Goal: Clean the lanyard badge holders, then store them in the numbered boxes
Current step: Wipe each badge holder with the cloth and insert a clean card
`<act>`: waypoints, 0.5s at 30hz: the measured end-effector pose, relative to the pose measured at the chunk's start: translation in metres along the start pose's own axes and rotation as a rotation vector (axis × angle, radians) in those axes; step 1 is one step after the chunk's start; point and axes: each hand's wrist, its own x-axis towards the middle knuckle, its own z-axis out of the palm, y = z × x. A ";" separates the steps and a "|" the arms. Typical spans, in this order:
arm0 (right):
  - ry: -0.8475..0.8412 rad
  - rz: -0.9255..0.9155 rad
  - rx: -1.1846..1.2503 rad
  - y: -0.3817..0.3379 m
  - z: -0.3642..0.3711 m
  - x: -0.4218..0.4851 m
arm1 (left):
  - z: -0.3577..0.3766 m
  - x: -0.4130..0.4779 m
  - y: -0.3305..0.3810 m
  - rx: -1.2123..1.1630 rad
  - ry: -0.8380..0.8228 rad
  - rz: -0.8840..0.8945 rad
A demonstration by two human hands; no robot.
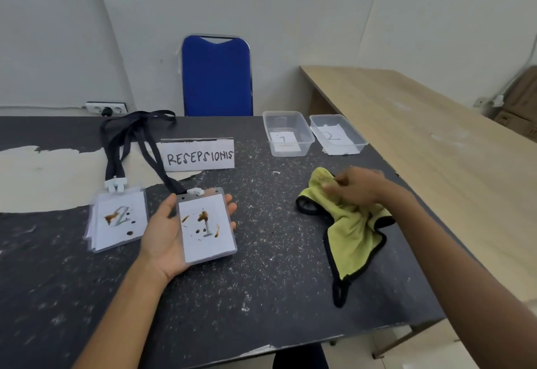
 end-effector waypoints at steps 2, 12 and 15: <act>0.145 0.036 0.139 -0.008 0.000 0.008 | 0.000 0.002 0.000 0.011 0.005 0.003; 0.548 -0.200 0.344 -0.060 0.063 0.006 | 0.001 0.000 -0.002 0.040 0.024 0.050; 0.604 -0.317 0.723 -0.091 0.061 -0.017 | 0.000 0.002 -0.002 0.053 0.027 0.051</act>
